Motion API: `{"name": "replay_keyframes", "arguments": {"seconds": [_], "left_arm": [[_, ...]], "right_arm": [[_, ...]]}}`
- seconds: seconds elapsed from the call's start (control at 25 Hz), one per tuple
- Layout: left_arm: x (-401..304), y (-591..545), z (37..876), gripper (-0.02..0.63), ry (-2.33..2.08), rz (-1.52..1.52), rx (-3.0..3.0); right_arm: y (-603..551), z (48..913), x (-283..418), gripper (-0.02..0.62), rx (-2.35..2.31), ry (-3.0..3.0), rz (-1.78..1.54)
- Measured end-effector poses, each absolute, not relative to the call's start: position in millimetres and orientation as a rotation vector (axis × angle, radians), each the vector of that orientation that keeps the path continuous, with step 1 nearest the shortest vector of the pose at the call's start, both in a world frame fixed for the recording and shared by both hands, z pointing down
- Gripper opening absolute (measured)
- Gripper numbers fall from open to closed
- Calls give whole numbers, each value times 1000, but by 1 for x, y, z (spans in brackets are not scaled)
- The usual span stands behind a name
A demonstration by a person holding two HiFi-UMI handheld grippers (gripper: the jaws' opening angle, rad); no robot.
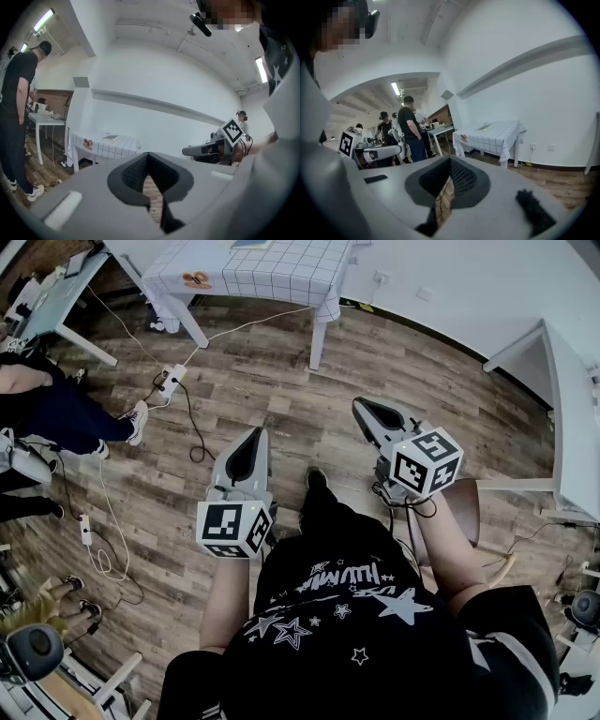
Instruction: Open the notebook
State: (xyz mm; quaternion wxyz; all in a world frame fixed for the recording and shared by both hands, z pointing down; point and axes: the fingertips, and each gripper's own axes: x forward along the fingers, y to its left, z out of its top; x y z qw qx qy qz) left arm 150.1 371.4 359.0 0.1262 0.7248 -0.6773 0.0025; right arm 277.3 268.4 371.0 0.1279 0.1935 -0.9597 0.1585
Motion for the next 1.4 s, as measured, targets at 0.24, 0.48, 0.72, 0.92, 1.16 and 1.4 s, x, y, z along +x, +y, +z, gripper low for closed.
{"name": "replay_keyframes", "arguments": {"seconds": [0.24, 0.48, 0.72, 0.92, 1.16, 1.4], "left_arm": [[157, 380, 354, 9, -1978, 25, 2151], [160, 391, 352, 9, -1999, -7, 2131], [158, 398, 350, 9, -2033, -16, 2112], [152, 399, 356, 9, -2042, -34, 2078], [122, 391, 361, 9, -2049, -44, 2035], [116, 353, 366, 9, -2072, -43, 2021]], "right_arm": [[286, 361, 270, 15, 523, -2823, 380], [298, 358, 275, 15, 509, -2835, 395], [305, 361, 272, 15, 468, -2827, 389], [298, 359, 266, 15, 483, -2831, 375], [279, 351, 246, 15, 544, -2878, 417], [238, 359, 232, 15, 507, -2892, 429]]}}
